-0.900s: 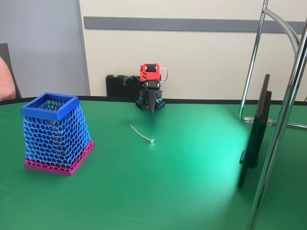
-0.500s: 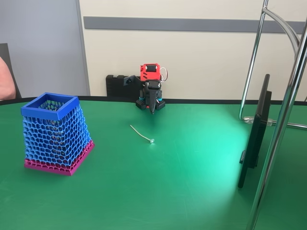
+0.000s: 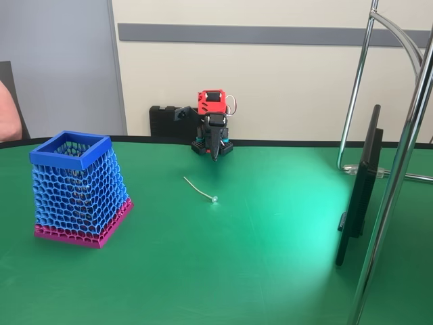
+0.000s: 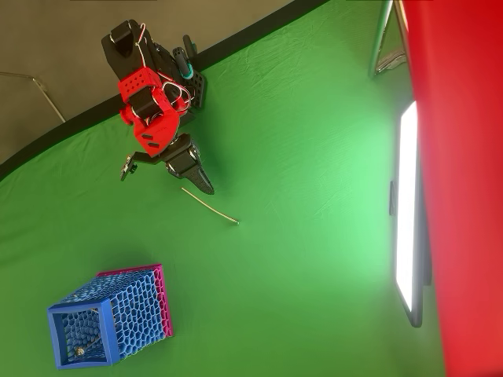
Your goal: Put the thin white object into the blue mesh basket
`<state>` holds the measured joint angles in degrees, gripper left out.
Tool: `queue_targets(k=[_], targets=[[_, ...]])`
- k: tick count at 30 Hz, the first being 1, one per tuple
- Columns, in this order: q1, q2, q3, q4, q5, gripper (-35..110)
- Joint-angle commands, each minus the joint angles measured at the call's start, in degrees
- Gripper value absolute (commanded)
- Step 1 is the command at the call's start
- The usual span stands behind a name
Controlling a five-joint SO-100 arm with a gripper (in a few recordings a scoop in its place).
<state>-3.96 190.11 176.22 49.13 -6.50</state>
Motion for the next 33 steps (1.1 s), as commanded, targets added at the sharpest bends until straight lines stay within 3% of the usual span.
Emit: queue_targets(k=[1, 16, 33], targets=[[-0.3, 0.4, 0.4, 0.4, -0.4, 1], [2.5, -5.9, -0.3, -5.1, 2.4, 1], [5.3, -30.5, -17.7, -2.9, 17.5, 1]])
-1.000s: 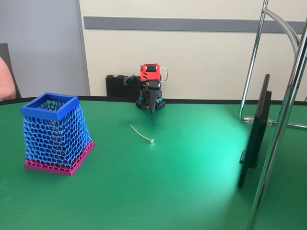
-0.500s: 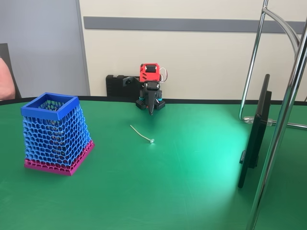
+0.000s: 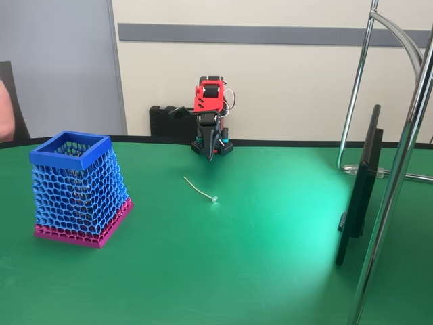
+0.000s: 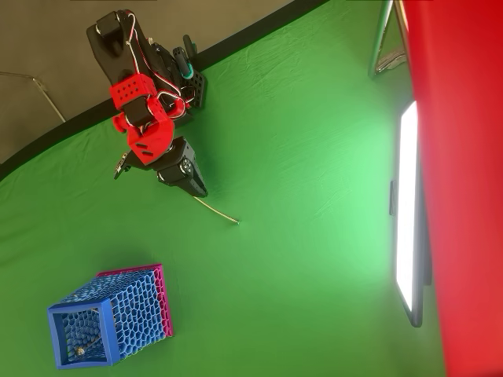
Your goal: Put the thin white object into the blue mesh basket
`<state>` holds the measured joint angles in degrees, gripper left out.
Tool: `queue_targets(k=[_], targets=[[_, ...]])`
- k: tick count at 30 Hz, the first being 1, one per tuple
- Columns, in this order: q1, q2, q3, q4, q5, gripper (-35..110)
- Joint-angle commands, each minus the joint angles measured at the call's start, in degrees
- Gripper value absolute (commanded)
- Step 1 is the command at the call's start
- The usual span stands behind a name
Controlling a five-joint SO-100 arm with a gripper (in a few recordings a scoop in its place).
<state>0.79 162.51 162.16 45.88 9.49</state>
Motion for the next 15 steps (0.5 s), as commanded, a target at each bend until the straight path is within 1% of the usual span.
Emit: queue_targets(k=[1, 6, 15], targets=[[0.3, -4.6, -4.7, 0.6, 2.1, 1], [-1.2, -13.2, -11.4, 3.7, 4.7, 1], [2.4, -31.6, -22.9, 2.5, 9.8, 1]])
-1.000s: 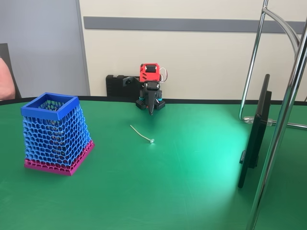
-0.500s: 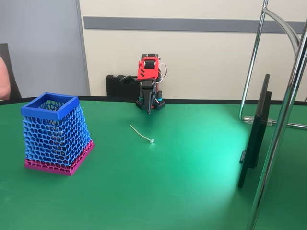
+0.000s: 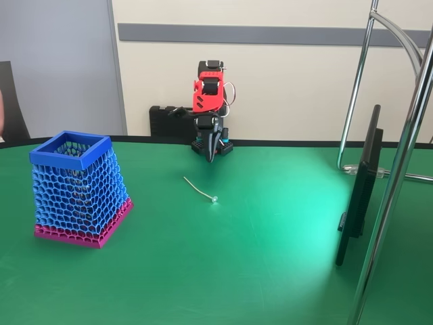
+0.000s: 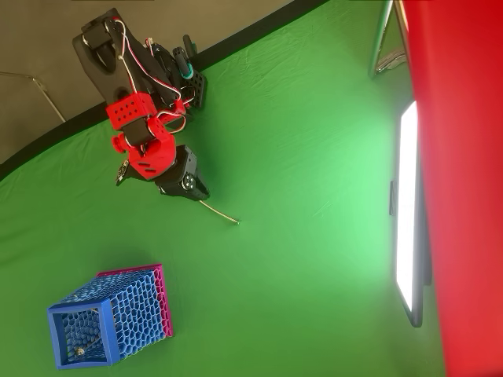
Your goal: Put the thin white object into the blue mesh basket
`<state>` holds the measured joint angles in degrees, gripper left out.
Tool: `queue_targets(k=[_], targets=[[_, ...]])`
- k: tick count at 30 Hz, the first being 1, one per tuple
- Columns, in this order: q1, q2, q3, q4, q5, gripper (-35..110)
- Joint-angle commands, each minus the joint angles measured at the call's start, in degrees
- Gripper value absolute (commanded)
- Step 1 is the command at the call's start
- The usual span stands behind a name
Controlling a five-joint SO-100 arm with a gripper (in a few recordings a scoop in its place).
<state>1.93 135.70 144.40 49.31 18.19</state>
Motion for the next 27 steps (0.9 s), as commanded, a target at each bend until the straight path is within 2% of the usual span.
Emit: queue_targets(k=[1, 12, 19, 27], targets=[[1.5, -7.0, -6.6, -0.9, 1.3, 1], [2.0, -21.4, -16.3, 0.3, 6.7, 1], [1.0, -27.1, -20.8, 2.0, 14.6, 11], [-0.8, -37.6, -28.0, 6.0, 21.1, 15]])
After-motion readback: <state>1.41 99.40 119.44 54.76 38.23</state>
